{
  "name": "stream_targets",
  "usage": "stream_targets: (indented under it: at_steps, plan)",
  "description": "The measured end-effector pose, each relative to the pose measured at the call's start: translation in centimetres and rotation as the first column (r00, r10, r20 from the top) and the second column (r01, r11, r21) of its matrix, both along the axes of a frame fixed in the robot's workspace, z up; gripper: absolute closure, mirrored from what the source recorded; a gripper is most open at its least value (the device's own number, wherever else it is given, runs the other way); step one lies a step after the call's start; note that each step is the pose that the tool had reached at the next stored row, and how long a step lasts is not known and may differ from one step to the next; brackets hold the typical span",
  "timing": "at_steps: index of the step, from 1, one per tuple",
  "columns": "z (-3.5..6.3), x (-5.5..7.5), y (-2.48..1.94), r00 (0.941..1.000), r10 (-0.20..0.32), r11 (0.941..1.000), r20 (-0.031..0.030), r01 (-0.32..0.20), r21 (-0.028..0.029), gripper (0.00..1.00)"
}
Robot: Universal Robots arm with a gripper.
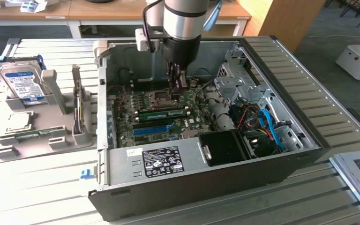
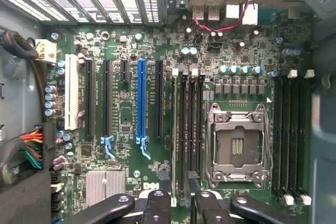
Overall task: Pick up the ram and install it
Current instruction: 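Insert the ram into the slot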
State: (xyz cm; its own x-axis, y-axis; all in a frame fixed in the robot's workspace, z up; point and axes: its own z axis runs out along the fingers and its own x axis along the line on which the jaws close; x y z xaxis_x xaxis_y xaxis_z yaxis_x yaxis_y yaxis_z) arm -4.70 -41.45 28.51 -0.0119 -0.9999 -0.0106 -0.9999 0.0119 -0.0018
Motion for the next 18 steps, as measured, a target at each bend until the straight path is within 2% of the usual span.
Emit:
stream_targets:
  at_steps: [18]
  plan:
    - [2.94, 0.0, 0.00, 1.0000, 0.000, 1.0000, 0.0000, 0.000, 0.0000, 0.75]
